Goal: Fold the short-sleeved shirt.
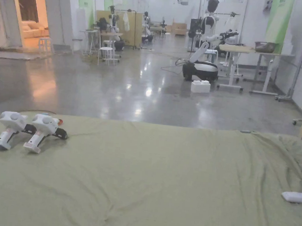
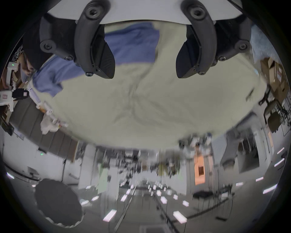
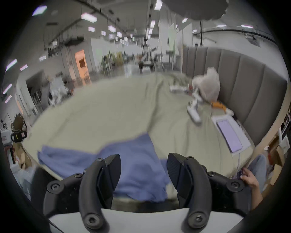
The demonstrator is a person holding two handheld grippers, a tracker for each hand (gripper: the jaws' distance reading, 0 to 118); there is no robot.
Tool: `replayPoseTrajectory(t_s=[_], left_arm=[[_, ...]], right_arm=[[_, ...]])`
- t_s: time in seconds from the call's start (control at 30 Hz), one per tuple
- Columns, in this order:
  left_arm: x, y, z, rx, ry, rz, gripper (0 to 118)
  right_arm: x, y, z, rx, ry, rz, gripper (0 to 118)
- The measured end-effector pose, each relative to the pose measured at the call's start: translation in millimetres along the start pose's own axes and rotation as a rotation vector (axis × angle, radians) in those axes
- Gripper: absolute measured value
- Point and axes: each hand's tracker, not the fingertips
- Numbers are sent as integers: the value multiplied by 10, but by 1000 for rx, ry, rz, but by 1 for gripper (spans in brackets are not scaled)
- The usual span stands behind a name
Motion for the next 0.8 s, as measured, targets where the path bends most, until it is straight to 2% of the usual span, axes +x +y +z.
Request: replayPoseTrajectory(t_s=[0.07, 0.13, 0.23, 0.37, 0.4, 0.43, 0.47, 0.53, 0.63, 0.67, 0.8], left_arm=[[246, 284, 278, 102, 3, -65, 83], [479, 449, 565, 241, 24, -131, 83], [797, 585, 922, 399, 45, -183, 83], [1050, 621, 1219, 463, 23, -193, 80], [1093, 621, 1258, 488, 56, -182, 77], [1138, 619, 1291, 509, 88, -186, 67], [1186, 619, 1315, 520, 114, -199, 58], [1223, 615, 1331, 520, 105, -187, 35], [1258, 603, 1388, 525, 33, -168, 6], [1253, 607, 1391, 531, 20, -176, 1], [1282, 621, 1398, 516, 27, -181, 0]], right_arm=[[-123, 195, 234, 123, 91, -44, 65], [-241, 331, 421, 228, 165, -37, 65], [-463, 475, 699, 372, 143, 22, 65], [-738, 575, 963, 466, 66, 127, 63], [-796, 576, 1010, 478, 43, 157, 60], [-841, 573, 1045, 491, 29, 167, 50], [-866, 563, 1039, 491, 35, 166, 39], [-894, 555, 1057, 496, 66, 156, 9], [-913, 553, 1042, 500, 106, 114, 1], [-938, 544, 1037, 503, 100, 118, 0], [-955, 539, 1011, 491, 123, 110, 0]])
